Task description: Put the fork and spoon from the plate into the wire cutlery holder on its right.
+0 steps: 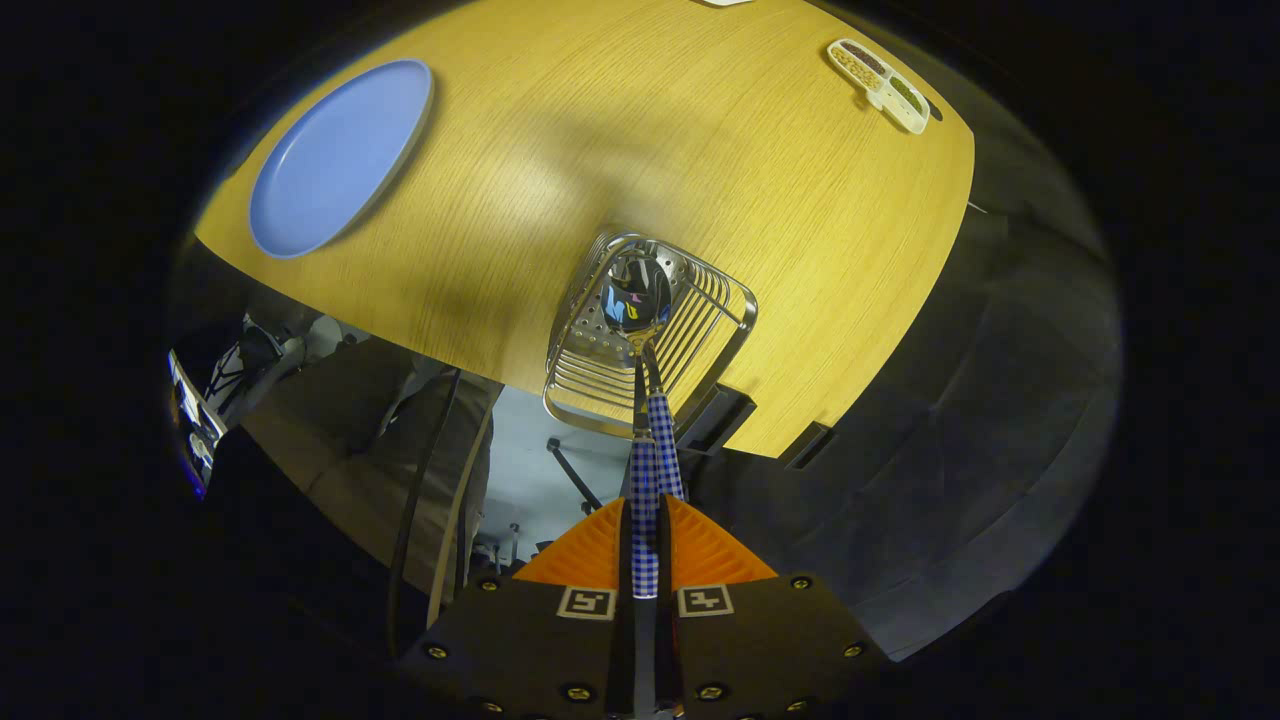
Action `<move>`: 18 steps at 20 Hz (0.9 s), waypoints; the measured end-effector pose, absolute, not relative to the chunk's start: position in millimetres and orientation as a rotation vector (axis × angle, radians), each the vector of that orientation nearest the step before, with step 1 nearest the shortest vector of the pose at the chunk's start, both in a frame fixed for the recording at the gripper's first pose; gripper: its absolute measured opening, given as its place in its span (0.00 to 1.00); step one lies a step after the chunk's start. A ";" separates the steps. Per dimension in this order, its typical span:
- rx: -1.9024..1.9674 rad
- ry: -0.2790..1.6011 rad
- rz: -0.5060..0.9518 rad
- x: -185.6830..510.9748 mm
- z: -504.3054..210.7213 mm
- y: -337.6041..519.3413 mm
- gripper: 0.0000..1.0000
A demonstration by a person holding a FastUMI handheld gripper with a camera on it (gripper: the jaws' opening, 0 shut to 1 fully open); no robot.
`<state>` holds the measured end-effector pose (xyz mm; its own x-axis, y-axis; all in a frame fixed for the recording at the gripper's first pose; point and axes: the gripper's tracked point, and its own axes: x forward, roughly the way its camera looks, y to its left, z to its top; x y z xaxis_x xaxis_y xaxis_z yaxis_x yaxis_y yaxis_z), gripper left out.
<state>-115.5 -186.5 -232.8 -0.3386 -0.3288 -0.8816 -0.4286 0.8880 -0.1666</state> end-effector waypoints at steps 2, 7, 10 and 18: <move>-0.547 1.937 0.113 -108.9 -231.7 -185.5 0.12; -0.548 1.878 0.087 -103.1 -222.9 -187.9 0.23; -0.515 1.816 0.072 -99.0 -205.6 -184.5 0.72; -0.362 1.569 0.047 -117.0 -177.3 -150.2 0.97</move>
<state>-117.0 -150.2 -177.3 0.0123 -0.1979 -0.9801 -0.2568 0.9467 -0.1944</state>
